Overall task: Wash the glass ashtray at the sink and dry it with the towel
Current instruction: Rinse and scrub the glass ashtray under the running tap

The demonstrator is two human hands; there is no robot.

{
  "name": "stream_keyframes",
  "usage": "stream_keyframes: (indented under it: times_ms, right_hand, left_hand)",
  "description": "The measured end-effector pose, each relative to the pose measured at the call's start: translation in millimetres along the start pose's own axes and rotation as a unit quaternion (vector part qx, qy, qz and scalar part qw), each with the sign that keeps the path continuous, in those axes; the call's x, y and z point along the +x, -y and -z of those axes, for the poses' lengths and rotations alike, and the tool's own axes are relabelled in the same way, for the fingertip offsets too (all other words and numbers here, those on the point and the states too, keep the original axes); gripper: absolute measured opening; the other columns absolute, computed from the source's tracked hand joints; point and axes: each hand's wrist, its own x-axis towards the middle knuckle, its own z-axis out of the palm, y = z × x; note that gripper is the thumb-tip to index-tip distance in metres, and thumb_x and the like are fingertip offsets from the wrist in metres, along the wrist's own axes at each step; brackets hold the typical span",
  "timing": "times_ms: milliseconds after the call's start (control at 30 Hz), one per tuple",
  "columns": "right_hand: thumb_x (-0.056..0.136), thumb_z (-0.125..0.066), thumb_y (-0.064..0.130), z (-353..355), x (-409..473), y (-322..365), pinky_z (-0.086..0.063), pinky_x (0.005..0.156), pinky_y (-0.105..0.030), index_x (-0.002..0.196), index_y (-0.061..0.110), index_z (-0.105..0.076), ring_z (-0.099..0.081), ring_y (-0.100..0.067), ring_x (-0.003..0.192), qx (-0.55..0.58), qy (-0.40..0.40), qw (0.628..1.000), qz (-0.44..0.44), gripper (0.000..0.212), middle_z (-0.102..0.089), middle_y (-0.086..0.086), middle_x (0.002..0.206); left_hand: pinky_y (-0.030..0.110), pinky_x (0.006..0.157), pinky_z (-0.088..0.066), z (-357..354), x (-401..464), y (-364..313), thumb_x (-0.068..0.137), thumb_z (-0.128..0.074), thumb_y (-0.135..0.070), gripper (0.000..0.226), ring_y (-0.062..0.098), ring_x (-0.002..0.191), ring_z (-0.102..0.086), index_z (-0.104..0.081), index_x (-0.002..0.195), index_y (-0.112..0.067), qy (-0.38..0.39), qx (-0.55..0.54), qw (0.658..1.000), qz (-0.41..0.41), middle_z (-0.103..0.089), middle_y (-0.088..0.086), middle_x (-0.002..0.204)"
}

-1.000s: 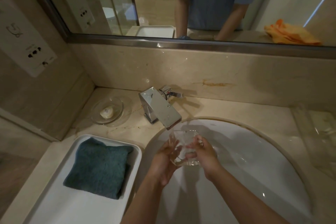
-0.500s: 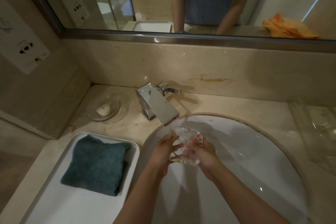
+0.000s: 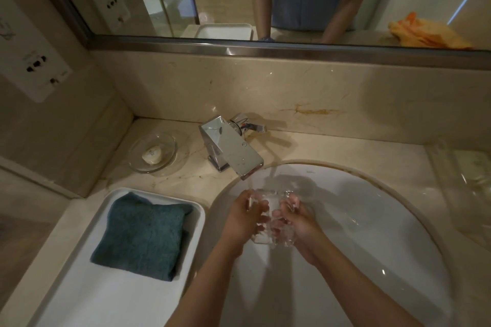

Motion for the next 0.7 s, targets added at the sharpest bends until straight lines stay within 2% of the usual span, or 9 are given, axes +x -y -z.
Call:
stream_keyframes:
  times_ms: [100, 167, 233, 333, 400, 500, 600, 700]
  right_hand:
    - [0.094, -0.050, 0.017, -0.2, -0.3, 2.3, -0.046, 0.049, -0.027, 0.103, 0.017, -0.055, -0.059, -0.009, 0.050, -0.068, 0.019, 0.997, 0.011, 0.009, -0.059, -0.005, 0.081]
    - [0.094, -0.051, 0.020, -1.1, -2.3, 4.9, -0.046, 0.049, -0.023, 0.105, 0.015, -0.056, -0.061, -0.006, 0.053, -0.137, 0.016, 0.990, 0.031, 0.013, -0.062, -0.003, 0.083]
    - [0.094, -0.051, 0.021, -2.3, -3.6, 7.1, -0.046, 0.050, -0.023, 0.098, 0.022, -0.057, -0.062, -0.006, 0.056, -0.172, 0.013, 0.984, 0.041, 0.008, -0.064, 0.001, 0.083]
    - [0.094, -0.051, 0.023, -2.6, -4.7, 12.6, -0.041, 0.046, -0.018, 0.094, 0.026, -0.057, -0.060, -0.006, 0.056, -0.193, 0.013, 0.980, 0.040, 0.006, -0.064, 0.005, 0.081]
    - [0.095, -0.050, 0.022, -2.0, -4.1, 16.0, -0.038, 0.044, -0.014, 0.095, 0.024, -0.056, -0.057, -0.004, 0.053, -0.207, 0.017, 0.977, 0.042, 0.007, -0.063, 0.004, 0.081]
    - [0.095, -0.049, 0.021, -3.4, -2.5, 18.9, -0.041, 0.049, -0.017, 0.095, 0.023, -0.057, -0.056, -0.007, 0.056, -0.228, 0.018, 0.972, 0.043, 0.008, -0.064, 0.000, 0.085]
    - [0.095, -0.050, 0.023, -9.1, -2.9, 22.7, -0.041, 0.049, -0.017, 0.102, 0.020, -0.058, -0.055, -0.007, 0.056, -0.258, 0.009, 0.966, 0.029, 0.011, -0.065, 0.005, 0.081]
    - [0.095, -0.048, 0.029, -15.7, -3.4, 27.9, -0.037, 0.043, -0.016, 0.102, 0.025, -0.056, -0.055, -0.006, 0.054, -0.301, 0.012, 0.953, 0.032, 0.011, -0.064, 0.007, 0.079]
  left_hand:
    - [0.018, 0.042, -0.038, 0.9, -0.8, -2.9, 0.091, -0.055, -0.017, 0.005, 0.018, 0.054, -0.055, -0.054, 0.086, -0.014, -0.002, 0.016, 1.000, 0.003, -0.058, 0.006, 0.072]
    - [0.020, 0.044, -0.039, 1.0, -1.1, -4.7, 0.087, -0.061, -0.024, 0.019, 0.019, 0.054, -0.056, -0.056, 0.089, -0.006, -0.012, 0.040, 0.999, 0.006, -0.059, 0.008, 0.071]
    - [0.022, 0.047, -0.042, 1.1, -0.9, -6.8, 0.083, -0.064, -0.031, 0.035, 0.019, 0.055, -0.059, -0.057, 0.093, 0.002, -0.030, 0.080, 0.996, 0.006, -0.062, 0.009, 0.071]
    - [0.026, 0.053, -0.047, 2.7, -0.4, -10.4, 0.083, -0.063, -0.037, 0.037, 0.020, 0.063, -0.064, -0.060, 0.093, -0.002, -0.033, 0.118, 0.992, 0.000, -0.065, 0.008, 0.074]
    - [0.027, 0.052, -0.047, 3.3, -1.1, -13.0, 0.085, -0.060, -0.036, 0.032, 0.018, 0.063, -0.063, -0.059, 0.094, -0.005, -0.018, 0.101, 0.995, 0.013, -0.064, 0.005, 0.076]
    - [0.028, 0.052, -0.047, 3.3, -1.6, -14.5, 0.088, -0.056, -0.034, 0.024, 0.016, 0.061, -0.060, -0.058, 0.090, -0.010, -0.011, 0.083, 0.996, 0.029, -0.063, 0.004, 0.077]
    - [0.023, 0.047, -0.044, 4.3, -0.5, -14.3, 0.088, -0.054, -0.033, 0.027, 0.018, 0.057, -0.059, -0.058, 0.092, -0.007, -0.032, 0.063, 0.996, 0.049, -0.064, 0.007, 0.076]
    - [0.018, 0.040, -0.040, 4.8, 0.9, -12.7, 0.088, -0.053, -0.033, 0.028, 0.016, 0.050, -0.058, -0.055, 0.088, -0.005, -0.054, 0.035, 0.996, 0.060, -0.063, 0.010, 0.072]
